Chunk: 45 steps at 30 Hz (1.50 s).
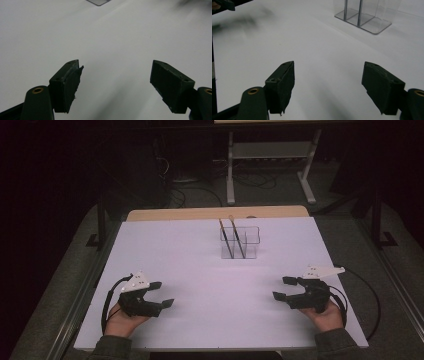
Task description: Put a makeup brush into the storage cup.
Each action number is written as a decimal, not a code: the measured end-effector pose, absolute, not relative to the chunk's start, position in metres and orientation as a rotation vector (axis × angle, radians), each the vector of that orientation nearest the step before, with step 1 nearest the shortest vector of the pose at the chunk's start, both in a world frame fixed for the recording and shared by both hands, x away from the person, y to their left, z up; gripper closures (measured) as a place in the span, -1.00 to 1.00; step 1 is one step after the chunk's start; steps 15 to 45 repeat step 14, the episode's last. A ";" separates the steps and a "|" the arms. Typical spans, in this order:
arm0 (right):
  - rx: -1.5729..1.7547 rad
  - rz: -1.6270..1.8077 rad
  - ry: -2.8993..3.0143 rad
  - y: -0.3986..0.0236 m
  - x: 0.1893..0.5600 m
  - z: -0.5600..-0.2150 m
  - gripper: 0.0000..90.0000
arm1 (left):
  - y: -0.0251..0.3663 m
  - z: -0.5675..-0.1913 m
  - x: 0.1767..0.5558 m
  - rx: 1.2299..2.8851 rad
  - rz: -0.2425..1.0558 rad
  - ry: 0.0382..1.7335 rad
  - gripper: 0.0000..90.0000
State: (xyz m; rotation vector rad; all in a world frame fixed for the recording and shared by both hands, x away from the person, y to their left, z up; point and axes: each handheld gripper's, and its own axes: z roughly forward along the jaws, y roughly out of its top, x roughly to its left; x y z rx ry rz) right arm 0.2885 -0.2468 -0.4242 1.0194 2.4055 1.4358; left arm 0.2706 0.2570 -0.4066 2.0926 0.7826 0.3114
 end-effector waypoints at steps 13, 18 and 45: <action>1.017 1.436 2.417 -0.245 0.282 -0.429 -0.43 | 0.259 -0.415 0.266 2.101 0.289 0.784 -0.49; 1.018 1.435 2.418 -0.245 0.282 -0.429 -0.43 | 0.259 -0.415 0.266 2.104 0.288 0.781 -0.49; 1.018 1.435 2.418 -0.245 0.282 -0.429 -0.43 | 0.259 -0.415 0.266 2.104 0.288 0.781 -0.49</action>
